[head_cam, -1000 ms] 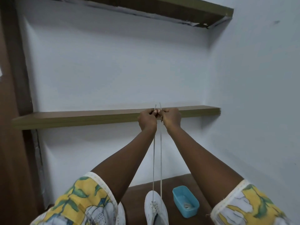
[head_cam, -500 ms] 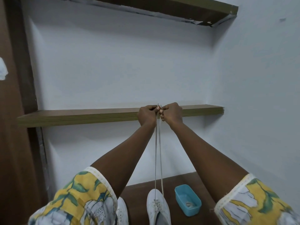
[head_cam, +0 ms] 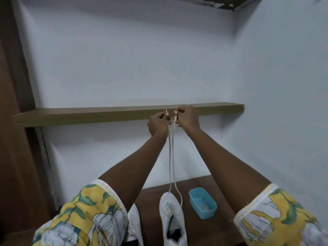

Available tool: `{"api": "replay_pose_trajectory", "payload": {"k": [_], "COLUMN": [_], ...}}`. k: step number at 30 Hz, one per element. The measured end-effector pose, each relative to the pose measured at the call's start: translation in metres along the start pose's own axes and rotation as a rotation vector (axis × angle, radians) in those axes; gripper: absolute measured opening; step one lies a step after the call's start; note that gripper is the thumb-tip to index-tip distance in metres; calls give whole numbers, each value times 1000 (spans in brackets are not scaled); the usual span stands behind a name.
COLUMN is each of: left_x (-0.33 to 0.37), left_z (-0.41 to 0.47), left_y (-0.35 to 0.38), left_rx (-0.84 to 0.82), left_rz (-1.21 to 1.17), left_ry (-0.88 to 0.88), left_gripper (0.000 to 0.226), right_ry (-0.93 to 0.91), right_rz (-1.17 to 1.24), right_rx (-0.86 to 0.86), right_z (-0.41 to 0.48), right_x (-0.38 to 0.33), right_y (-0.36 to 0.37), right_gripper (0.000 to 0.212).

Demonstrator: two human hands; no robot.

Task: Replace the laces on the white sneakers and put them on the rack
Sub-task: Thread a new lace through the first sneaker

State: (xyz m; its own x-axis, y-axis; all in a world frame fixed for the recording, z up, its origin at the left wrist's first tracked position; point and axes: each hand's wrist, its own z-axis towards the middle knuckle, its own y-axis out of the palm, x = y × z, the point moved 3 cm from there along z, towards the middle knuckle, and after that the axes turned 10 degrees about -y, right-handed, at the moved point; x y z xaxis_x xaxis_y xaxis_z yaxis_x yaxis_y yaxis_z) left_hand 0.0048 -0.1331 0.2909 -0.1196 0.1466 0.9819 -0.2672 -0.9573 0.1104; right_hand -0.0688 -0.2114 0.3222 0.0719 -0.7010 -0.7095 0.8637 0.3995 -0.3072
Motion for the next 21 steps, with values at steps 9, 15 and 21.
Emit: {"api": "replay_pose_trajectory", "payload": {"k": [9,15,21], "left_x": [-127,-199,-260], "left_z": [0,5,-23], "left_y": [-36,-67,-67], "left_rx": [-141,-141,-306], "left_rz": [503,870,1221], "left_ry": [-61,-106,-212], "left_gripper": [17,27,17], "right_ry": [343,334,472], "right_rz": [-59,-355,-329], "right_rx": [-103,-206,-307], "right_z": [-62,-98,-155], "right_x": [134,207,257], "right_y": [17,22,50], "right_gripper": [15,23,32]}}
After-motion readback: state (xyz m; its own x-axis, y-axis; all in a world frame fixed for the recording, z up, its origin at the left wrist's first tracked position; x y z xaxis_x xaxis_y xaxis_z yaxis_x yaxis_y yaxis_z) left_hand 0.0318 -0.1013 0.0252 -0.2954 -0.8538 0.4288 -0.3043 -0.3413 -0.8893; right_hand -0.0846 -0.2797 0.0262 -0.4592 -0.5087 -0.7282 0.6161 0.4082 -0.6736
